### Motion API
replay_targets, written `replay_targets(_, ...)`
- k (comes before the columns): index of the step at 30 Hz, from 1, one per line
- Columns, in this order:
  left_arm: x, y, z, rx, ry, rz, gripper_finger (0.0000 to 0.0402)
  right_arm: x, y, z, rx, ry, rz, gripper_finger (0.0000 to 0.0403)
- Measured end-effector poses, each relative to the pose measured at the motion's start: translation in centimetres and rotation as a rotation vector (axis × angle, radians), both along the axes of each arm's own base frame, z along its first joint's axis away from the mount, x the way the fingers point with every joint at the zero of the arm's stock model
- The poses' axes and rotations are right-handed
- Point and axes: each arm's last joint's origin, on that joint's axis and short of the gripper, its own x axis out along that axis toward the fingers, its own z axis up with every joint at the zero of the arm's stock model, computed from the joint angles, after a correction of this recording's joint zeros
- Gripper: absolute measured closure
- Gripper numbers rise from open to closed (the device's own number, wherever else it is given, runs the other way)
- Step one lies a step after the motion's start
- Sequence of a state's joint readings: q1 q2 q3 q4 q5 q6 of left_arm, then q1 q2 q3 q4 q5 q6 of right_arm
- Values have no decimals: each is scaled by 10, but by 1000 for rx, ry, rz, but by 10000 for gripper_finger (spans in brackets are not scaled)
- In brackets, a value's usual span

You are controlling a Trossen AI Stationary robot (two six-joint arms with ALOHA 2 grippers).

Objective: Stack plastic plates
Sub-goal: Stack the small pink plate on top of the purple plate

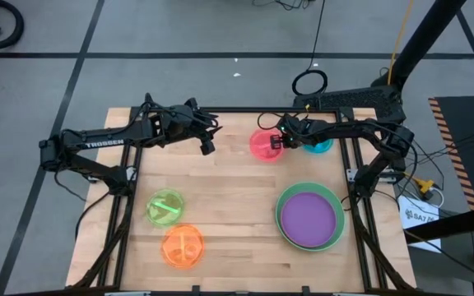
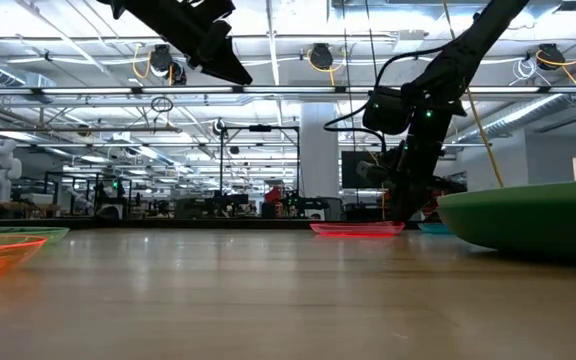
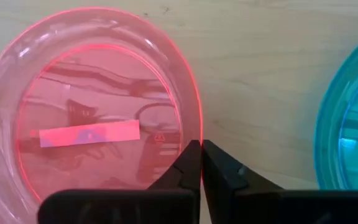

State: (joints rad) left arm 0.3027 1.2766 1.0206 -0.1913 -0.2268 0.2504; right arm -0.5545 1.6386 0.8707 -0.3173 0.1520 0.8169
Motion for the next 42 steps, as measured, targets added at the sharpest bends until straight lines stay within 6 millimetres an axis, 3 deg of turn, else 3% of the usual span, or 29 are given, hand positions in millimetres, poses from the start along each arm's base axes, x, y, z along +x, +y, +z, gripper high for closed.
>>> replay_targets(20,-1,0,-1,-6,13,1,215,-7,11,46,-57,-142,144,402)
replay_targets(30,0,0,-1,-12,9,4,215,-13,23,72,-8,-287,323,403)
replay_targets(37,-1,0,-2,-24,10,9,215,-28,52,107,40,-443,521,403)
replay_targets(42,-1,0,-3,-31,18,12,215,-46,86,122,85,-417,644,403)
